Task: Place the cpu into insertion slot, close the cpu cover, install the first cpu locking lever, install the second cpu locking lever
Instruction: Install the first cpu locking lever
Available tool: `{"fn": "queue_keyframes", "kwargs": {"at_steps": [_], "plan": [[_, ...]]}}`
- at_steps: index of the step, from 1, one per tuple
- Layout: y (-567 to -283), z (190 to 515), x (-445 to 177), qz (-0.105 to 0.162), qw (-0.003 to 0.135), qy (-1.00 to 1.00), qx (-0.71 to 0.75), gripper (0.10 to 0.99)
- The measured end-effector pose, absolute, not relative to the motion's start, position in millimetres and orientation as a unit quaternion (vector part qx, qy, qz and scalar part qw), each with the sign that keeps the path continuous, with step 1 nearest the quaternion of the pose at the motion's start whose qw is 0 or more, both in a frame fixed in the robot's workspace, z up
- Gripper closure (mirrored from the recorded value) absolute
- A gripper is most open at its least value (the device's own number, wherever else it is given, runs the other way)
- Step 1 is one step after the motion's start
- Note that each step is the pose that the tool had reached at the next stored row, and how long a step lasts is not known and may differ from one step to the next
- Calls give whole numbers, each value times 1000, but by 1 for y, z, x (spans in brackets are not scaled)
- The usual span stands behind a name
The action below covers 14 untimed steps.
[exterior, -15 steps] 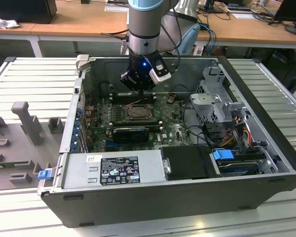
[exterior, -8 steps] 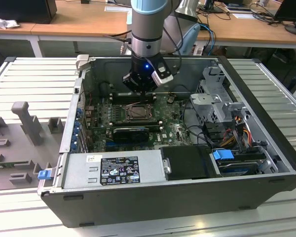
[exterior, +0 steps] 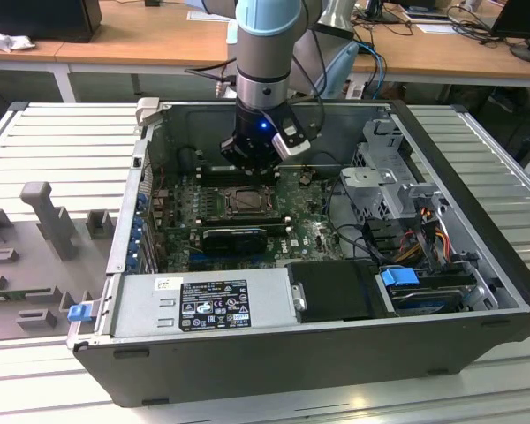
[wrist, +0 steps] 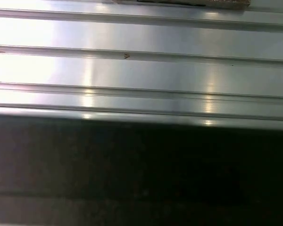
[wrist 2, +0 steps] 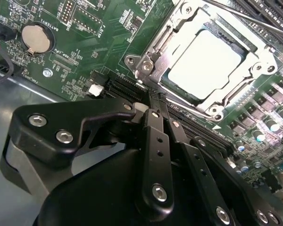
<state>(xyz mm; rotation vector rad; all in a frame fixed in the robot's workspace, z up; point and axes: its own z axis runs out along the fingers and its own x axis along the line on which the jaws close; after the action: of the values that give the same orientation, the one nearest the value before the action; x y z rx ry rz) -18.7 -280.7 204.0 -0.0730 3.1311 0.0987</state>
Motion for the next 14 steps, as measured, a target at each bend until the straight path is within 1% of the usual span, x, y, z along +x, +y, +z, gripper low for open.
{"fn": "queue_keyframes", "kwargs": {"at_steps": [3,14], "plan": [[-281,203,-19,27,4,999,-24,980],[-280,206,-19,25,4,999,-24,980]]}}
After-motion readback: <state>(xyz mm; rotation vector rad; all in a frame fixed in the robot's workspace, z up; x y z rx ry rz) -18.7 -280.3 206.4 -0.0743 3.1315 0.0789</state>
